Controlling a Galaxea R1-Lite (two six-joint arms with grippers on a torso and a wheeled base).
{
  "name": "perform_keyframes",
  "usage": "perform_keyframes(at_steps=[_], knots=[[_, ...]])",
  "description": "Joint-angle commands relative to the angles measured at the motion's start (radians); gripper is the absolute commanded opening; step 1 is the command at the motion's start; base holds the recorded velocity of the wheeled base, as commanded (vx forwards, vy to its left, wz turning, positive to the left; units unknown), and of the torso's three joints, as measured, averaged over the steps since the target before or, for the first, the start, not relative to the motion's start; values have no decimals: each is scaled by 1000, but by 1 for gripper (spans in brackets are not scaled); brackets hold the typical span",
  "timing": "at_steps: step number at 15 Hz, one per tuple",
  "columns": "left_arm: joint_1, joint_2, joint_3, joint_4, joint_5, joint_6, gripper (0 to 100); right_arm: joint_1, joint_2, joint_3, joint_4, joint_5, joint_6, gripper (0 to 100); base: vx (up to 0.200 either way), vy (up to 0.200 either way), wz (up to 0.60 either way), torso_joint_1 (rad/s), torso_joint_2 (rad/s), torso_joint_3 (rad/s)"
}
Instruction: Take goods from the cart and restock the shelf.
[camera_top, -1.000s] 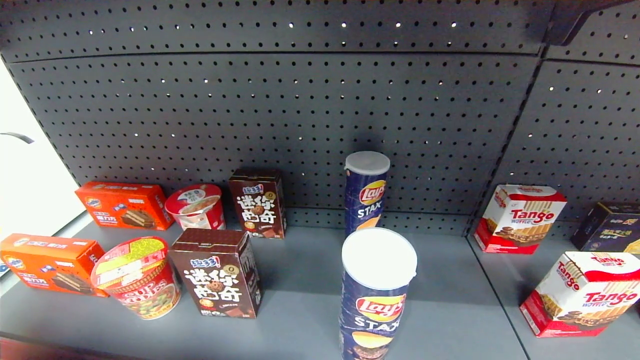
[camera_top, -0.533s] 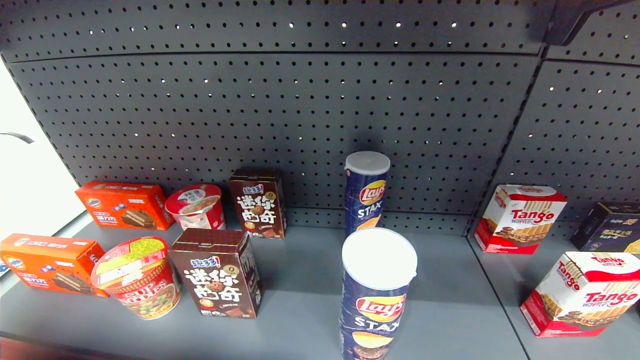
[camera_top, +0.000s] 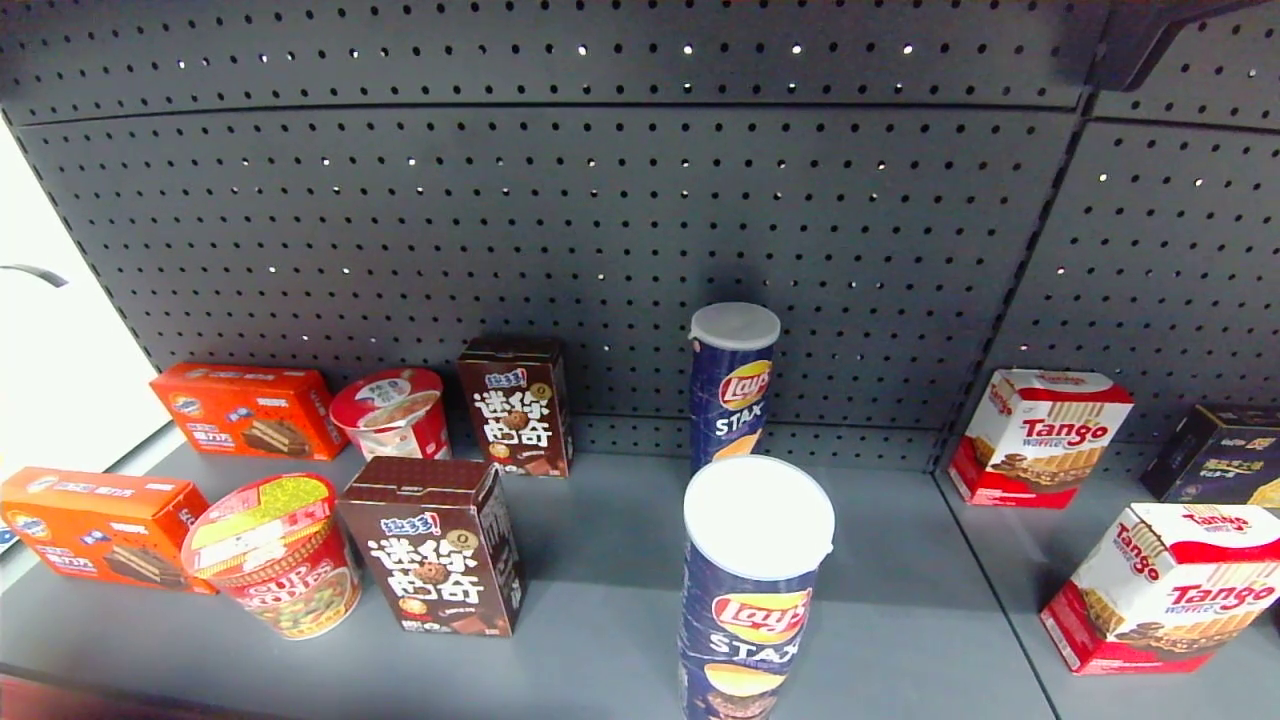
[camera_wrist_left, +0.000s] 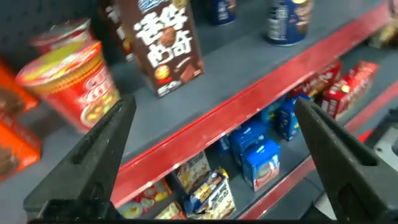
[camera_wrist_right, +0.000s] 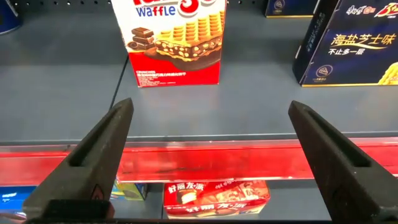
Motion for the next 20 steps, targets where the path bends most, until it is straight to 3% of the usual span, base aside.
perform_keyframes(at_steps=[1,3,5,7,8,14,17,19,20], knots=[[56,0,0,2,0,-27,100,0,4,0,0,0,0,100,0,0,0,0,0,0],[74,73,0,3,1,-73,100,0,4,0,0,0,1,100,0,0,0,0,0,0],[106,155,0,2,10,-73,100,0,4,0,0,-1,1,100,0,0,0,0,0,0],[188,245,1,2,16,-68,100,0,4,0,0,-1,1,100,0,0,0,0,0,0],[195,251,1,2,16,-68,100,0,4,0,0,-1,1,100,0,0,0,0,0,0],[379,317,1,2,18,-73,100,0,4,0,0,-1,1,100,0,0,0,0,0,0],[585,316,3,2,16,-81,100,0,4,0,0,-1,1,100,0,0,0,0,0,0],[668,302,4,0,0,-96,100,0,4,0,0,-1,1,100,0,0,0,0,0,0],[775,256,6,0,-116,-105,100,0,4,0,0,-1,1,100,0,0,0,0,0,0]])
